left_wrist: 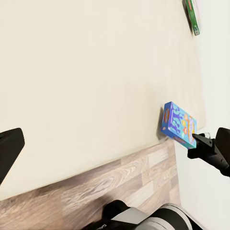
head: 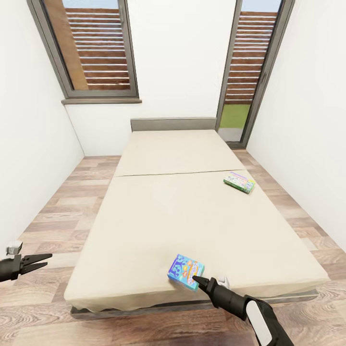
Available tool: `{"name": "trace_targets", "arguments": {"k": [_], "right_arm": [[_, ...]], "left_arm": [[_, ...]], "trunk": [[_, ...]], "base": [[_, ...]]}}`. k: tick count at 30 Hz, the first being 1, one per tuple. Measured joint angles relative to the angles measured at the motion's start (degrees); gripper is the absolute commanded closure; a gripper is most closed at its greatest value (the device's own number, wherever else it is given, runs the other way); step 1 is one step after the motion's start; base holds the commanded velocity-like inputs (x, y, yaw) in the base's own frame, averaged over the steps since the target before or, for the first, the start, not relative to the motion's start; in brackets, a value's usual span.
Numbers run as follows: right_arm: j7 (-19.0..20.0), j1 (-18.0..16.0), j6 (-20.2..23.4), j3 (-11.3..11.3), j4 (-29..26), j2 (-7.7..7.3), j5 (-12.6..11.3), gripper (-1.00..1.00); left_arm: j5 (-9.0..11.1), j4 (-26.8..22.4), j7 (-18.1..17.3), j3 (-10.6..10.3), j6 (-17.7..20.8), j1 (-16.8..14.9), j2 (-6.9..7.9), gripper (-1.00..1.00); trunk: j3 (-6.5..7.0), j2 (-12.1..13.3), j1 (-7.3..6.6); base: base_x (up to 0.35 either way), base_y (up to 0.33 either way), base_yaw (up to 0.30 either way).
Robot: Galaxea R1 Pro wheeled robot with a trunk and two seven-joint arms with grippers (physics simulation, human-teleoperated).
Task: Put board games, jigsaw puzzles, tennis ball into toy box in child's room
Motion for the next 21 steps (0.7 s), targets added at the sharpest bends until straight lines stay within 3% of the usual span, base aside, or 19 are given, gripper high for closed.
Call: {"name": "trace_targets", "arguments": {"k": [21], "right_arm": [[0.47, 0.0, -0.07, 0.0, -0.44, 0.18, -0.26, 1.0]], "left_arm": [[0.0, -0.02, 0.09, -0.27, 0.07, 0.0, 0.0, -1.0]], "trunk": [[3.41, 7.61, -4.17]], "base": [[0.0, 0.0, 0.0]]}}
